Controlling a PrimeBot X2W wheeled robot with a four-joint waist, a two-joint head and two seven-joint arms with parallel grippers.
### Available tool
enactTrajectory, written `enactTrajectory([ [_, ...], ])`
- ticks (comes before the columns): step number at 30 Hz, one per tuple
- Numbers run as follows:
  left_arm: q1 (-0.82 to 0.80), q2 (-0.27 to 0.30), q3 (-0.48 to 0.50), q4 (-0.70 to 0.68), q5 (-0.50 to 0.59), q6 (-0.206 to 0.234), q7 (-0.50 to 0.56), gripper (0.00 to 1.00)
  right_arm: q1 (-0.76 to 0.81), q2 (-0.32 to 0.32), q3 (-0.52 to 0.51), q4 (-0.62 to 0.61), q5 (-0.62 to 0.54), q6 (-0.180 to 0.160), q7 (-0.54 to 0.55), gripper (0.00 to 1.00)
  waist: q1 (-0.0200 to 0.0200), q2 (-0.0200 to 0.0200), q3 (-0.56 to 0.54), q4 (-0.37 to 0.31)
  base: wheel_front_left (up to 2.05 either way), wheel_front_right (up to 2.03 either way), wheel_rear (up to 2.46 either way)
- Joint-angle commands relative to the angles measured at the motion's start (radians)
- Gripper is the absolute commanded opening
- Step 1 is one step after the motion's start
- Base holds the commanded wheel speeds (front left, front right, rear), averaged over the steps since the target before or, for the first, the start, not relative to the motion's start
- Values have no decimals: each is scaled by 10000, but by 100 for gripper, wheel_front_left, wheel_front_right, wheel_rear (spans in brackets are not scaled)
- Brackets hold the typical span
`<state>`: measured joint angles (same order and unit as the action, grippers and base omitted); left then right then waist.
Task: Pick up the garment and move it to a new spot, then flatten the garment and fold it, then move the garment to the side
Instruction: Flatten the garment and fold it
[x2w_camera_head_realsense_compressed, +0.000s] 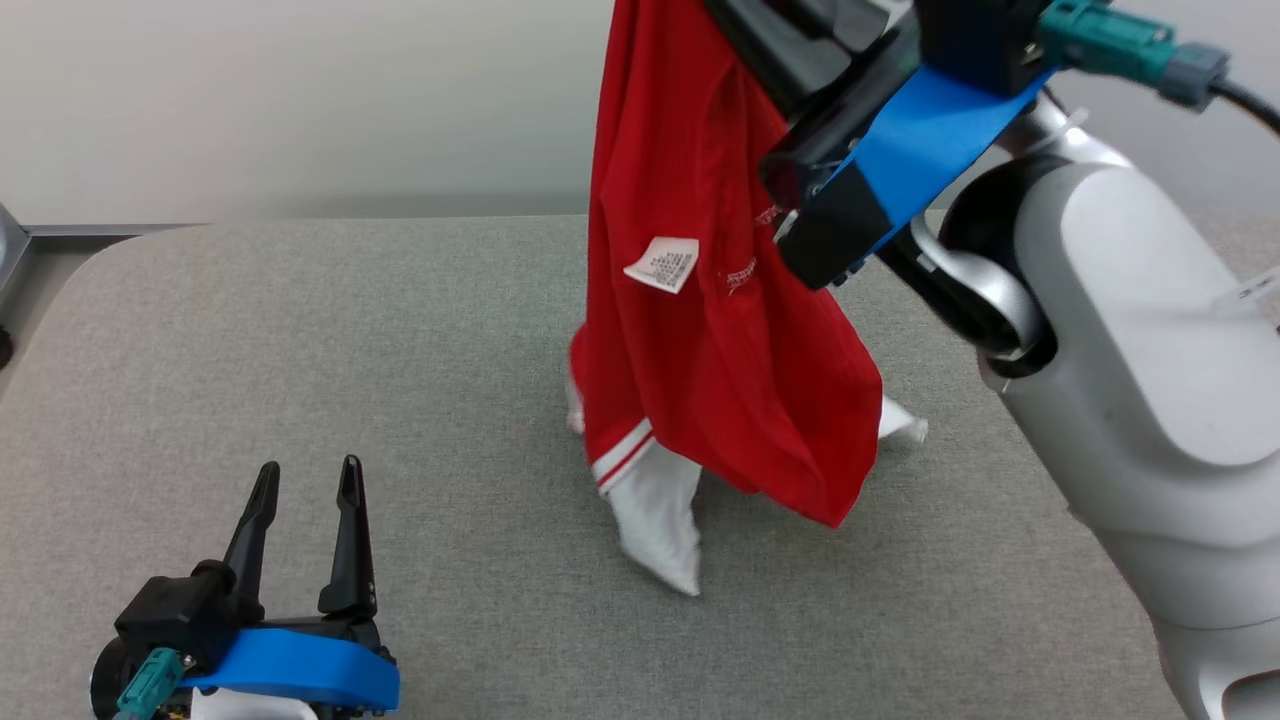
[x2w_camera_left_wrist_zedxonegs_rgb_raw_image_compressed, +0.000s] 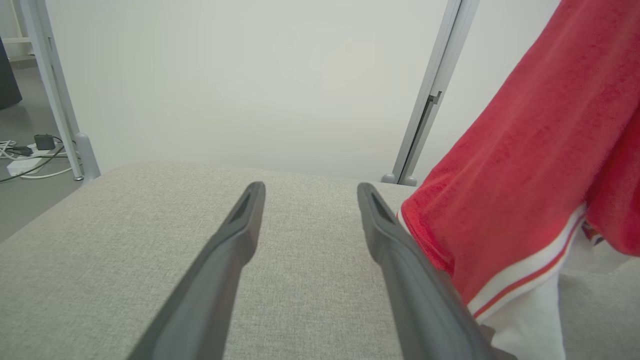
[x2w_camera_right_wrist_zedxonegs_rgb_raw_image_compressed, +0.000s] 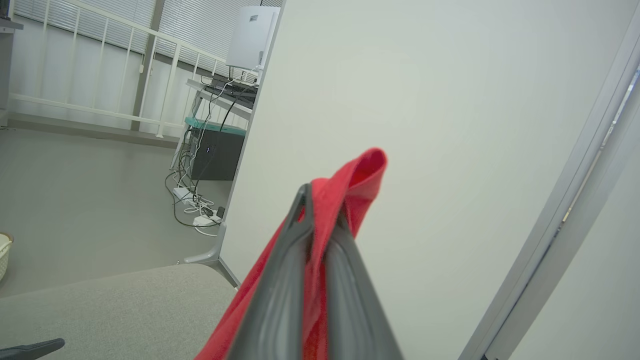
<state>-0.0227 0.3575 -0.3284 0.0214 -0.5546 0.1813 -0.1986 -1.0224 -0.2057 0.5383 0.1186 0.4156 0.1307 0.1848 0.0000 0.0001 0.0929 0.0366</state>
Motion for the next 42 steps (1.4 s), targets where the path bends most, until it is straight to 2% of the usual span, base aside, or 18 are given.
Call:
enactTrajectory([
  [1, -5, 47, 36, -49, 4, 48, -29, 100, -40, -33, -106, 37, -7, 1, 67, 0, 0, -1, 36, 31, 0, 0, 0],
  [5, -122, 16, -34, -136, 43, 34, -20, 100, 442, -312, -967, 480, -144, 1, 407, 0, 0, -1, 211, 207, 0, 0, 0],
  [9, -377, -67, -194, -208, 99, -39, -19, 100, 1325, -950, -1882, 1484, -355, 1, 517, 0, 0, -1, 590, 506, 0, 0, 0],
  [12, -607, -121, -294, -221, 149, -133, -28, 100, 1838, -1361, -2604, 2632, -319, 1, 245, 0, 0, -1, 975, 776, 0, 0, 0],
  [13, -835, -148, -376, -218, 208, -194, -8, 100, 1897, -1620, -2910, 3448, -356, 1, -37, 0, 0, -1, 1278, 988, 0, 0, 0],
  [16, -1131, -214, -532, -149, 286, -311, -32, 100, 1639, -1916, -3166, 4621, -455, 1, -571, 0, 0, -1, 1662, 1323, 0, 0, 0],
  [17, -1223, -233, -559, -123, 294, -327, -43, 100, 1510, -1967, -3212, 4948, -455, 1, -722, 30, 0, -1, 1770, 1409, 0, 0, 0],
  [18, -1319, -250, -565, -88, 314, -337, -55, 100, 1399, -1970, -3264, 5325, -413, 1, -811, 100, 0, -1, 1865, 1474, 0, 0, 0],
  [22, -1548, -263, -543, 26, 363, -390, -145, 100, 977, -1822, -3158, 6199, -321, 1, -1230, 100, 0, -1, 2061, 1543, 0, 0, 0],
  [26, -1543, -210, -476, 243, 340, -358, -214, 100, 1030, -1582, -2444, 6538, 82, 1, -971, 100, 0, -1, 1794, 1286, 0, 0, 0],
  [34, -1156, -37, -209, 398, 124, -227, -267, 100, 2564, -1509, -1502, 5289, 825, 1, -201, 100, 0, -1, 930, 376, 0, 0, 0],
  [38, -934, 58, -109, 318, 40, -115, -247, 100, 3565, -1306, -1986, 4666, 329, 1, 366, 100, 0, -1, 776, -9, 0, 0, 0],
  [42, -880, 132, -85, 178, 13, -67, -184, 100, 4297, -553, -3183, 4532, -367, 1, 853, 100, 0, -1, 872, -123, 0, 0, 0],
])
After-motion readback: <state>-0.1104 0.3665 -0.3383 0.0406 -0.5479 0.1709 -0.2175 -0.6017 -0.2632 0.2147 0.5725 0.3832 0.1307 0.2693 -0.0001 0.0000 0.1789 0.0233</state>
